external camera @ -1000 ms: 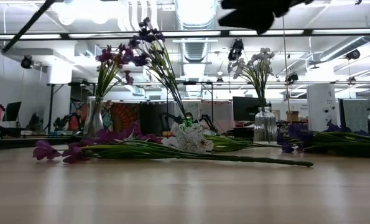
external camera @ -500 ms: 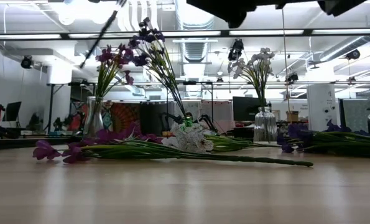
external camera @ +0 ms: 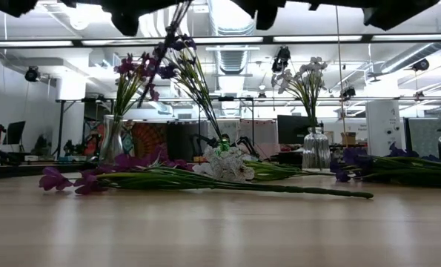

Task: Sort flowers into vase by color
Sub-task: Put the left white flowers into the right transparent flower vase

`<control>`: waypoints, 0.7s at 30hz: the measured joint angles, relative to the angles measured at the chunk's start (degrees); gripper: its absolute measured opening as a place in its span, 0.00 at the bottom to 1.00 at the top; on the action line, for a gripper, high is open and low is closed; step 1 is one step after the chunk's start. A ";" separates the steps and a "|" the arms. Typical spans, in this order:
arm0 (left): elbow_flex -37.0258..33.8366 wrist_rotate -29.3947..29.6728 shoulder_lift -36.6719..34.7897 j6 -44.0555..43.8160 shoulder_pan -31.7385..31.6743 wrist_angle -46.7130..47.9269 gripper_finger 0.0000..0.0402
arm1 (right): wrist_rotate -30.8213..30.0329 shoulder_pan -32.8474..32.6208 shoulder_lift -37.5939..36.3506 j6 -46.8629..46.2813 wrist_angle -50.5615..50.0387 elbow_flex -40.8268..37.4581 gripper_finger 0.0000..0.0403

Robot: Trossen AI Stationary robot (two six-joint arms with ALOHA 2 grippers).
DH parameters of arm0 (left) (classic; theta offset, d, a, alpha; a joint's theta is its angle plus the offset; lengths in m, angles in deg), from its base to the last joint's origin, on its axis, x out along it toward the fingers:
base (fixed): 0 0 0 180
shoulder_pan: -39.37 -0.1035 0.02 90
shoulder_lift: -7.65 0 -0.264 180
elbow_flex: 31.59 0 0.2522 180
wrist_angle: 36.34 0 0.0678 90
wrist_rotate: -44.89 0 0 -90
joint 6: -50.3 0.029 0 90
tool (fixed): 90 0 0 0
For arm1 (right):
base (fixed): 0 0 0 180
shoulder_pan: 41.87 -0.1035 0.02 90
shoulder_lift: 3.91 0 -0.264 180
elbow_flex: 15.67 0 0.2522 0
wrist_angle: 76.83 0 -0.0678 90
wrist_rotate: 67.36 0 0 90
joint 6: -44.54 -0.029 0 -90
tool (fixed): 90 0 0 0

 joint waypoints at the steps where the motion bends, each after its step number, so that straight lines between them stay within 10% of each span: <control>1: 0.02 0.00 0.59 -0.02 -0.34 -0.49 0.00 | 0.10 -0.01 0.00 0.22 -0.05 0.35 0.67; 12: 0.61 0.02 3.10 1.67 -1.48 -4.44 0.00 | -0.32 1.40 -0.02 -0.41 -0.69 1.81 0.66; 21: 0.74 0.22 2.99 1.59 -3.07 -4.42 0.00 | 0.12 2.76 -0.02 -1.64 -2.69 1.81 0.44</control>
